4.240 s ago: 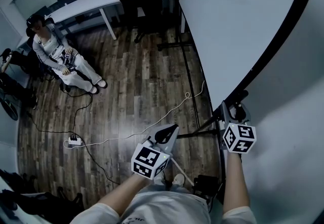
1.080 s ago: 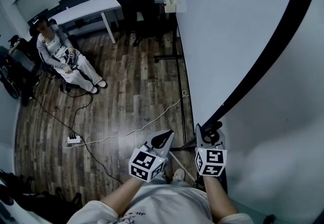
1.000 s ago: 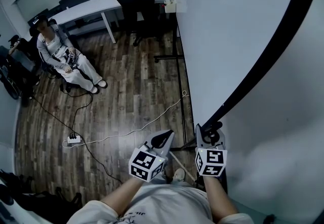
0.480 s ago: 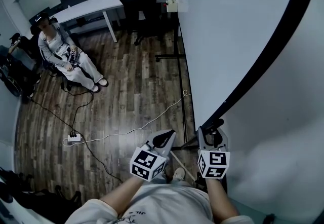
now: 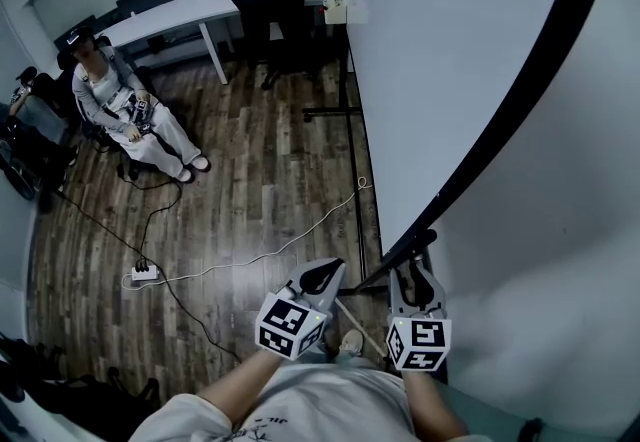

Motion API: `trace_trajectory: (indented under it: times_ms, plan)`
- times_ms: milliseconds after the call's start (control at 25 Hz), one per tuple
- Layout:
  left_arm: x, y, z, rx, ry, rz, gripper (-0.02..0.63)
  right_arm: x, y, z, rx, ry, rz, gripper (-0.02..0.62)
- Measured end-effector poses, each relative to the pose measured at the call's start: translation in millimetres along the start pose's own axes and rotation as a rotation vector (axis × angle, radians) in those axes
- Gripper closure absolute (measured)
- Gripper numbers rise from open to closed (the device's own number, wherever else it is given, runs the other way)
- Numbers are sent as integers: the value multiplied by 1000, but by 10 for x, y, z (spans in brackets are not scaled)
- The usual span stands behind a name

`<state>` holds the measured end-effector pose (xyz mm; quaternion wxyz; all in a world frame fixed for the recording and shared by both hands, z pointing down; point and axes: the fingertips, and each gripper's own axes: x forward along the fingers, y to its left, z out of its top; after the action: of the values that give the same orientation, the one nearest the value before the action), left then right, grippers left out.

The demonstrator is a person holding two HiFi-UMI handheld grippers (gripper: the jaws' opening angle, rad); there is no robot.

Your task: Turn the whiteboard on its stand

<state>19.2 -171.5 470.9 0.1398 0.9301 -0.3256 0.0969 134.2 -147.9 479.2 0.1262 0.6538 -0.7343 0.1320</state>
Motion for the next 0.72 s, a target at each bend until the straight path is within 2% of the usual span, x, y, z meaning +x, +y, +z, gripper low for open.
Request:
trace_trajectory:
  times_ms: [120,200,320,720]
  plan:
    - [-22,-28,4,-3,0,0,595,-26,62,23,2,-2,16,499]
    - [-41,-58,-2,-6,0,-1,595,-37,120,30,0,-2,33,547]
    - [-58,-84,-23,-11,0,1,595,-30,206,25,-4,0,60,573]
    - [-139,-18,-17,-19,-1,25,595,44,393,36,-7,29,123,588]
